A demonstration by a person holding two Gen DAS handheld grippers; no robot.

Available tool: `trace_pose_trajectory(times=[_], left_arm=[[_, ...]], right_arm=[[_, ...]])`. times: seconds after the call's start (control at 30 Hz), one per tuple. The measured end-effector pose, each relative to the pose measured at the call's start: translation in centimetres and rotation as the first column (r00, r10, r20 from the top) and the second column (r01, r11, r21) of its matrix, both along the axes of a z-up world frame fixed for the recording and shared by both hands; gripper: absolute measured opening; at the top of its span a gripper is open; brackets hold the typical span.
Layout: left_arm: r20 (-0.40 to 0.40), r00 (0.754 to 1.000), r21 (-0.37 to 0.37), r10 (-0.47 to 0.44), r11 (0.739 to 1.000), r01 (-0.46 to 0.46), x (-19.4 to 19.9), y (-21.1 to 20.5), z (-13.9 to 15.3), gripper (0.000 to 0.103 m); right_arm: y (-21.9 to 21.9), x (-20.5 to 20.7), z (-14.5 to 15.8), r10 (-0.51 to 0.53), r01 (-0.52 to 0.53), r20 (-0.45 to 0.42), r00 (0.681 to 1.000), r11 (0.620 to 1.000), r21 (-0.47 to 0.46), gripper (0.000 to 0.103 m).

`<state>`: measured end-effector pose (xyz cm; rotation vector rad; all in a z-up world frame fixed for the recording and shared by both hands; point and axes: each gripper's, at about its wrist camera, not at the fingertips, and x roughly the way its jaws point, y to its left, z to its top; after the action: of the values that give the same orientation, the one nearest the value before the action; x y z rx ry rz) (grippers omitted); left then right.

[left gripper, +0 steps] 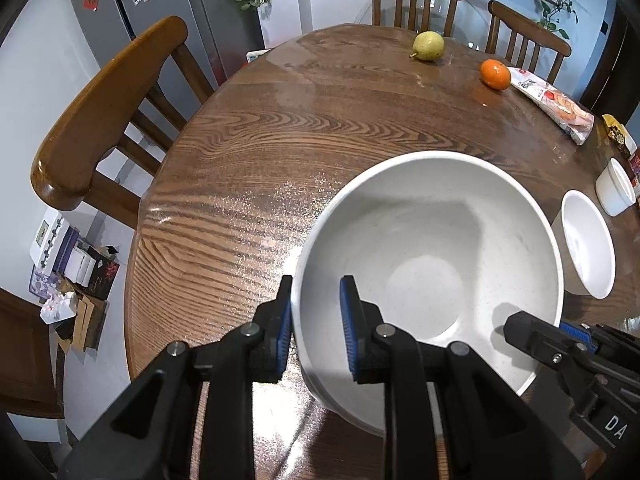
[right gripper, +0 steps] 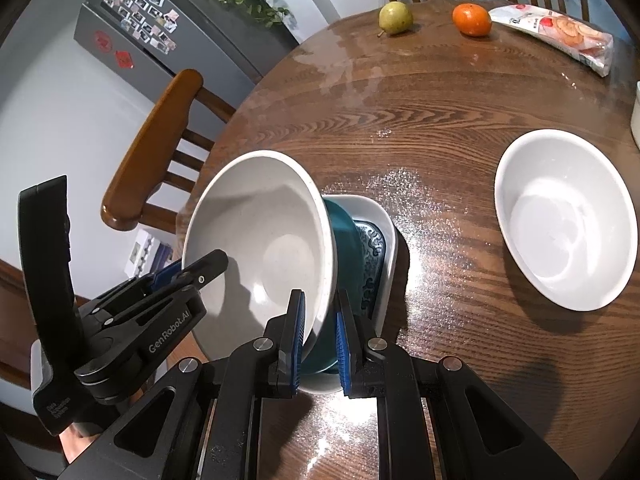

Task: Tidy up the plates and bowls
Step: 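Lower the large white bowl onto the teal plate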

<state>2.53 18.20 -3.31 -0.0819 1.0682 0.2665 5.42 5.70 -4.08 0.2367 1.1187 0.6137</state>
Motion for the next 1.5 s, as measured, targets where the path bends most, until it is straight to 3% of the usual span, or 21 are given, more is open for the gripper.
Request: trace_pose_trajectory(times=[1.5], left_arm=[[-0.059,0.998,0.015,-0.022,1.0,0.023,0.7,-0.2,-1.1,0.024]], right_arm=[[0.8,0.5,-0.4,-0.002,0.001,-0.018,1.0,0.999,-0.034,0.015]])
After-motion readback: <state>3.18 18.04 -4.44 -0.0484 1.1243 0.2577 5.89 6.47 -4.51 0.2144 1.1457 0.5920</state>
